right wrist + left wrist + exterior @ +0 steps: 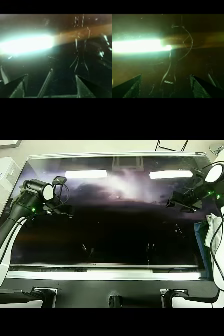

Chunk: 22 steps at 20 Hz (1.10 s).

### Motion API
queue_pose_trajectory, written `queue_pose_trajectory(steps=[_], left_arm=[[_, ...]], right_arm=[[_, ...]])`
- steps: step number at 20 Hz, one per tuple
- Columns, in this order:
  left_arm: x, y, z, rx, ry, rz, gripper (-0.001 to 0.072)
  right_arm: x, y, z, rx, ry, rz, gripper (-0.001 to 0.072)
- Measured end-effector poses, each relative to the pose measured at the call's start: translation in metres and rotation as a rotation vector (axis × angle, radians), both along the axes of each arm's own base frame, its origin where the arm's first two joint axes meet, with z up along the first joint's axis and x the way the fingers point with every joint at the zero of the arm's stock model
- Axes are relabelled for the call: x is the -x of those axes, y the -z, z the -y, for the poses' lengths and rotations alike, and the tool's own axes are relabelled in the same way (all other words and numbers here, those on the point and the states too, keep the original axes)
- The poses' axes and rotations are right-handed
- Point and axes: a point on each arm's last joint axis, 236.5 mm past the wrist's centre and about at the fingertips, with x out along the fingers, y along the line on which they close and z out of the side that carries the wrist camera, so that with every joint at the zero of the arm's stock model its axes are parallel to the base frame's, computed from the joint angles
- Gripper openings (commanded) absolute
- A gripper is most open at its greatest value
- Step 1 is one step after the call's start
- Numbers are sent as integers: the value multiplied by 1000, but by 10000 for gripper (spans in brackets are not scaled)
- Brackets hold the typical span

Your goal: Fold the clothes and pants, and hang the long-sleeved shirts on hangers.

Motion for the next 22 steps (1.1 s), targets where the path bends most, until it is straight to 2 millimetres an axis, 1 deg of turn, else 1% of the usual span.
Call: queue_pose_trajectory(steps=[14,17,20,22], left_arm=[[0,0,0,0,0,0,702],[-1,0,0,1,0,3,703],[-9,-2,3,13,4,41,706],[-15,-4,5,21,7,65,705]], right_arm=[[0,0,0,0,0,1,703],[-8,-2,1,1,15,33,702],[-17,-4,2,2,27,70,702],[-27,-7,3,5,34,113,702]])
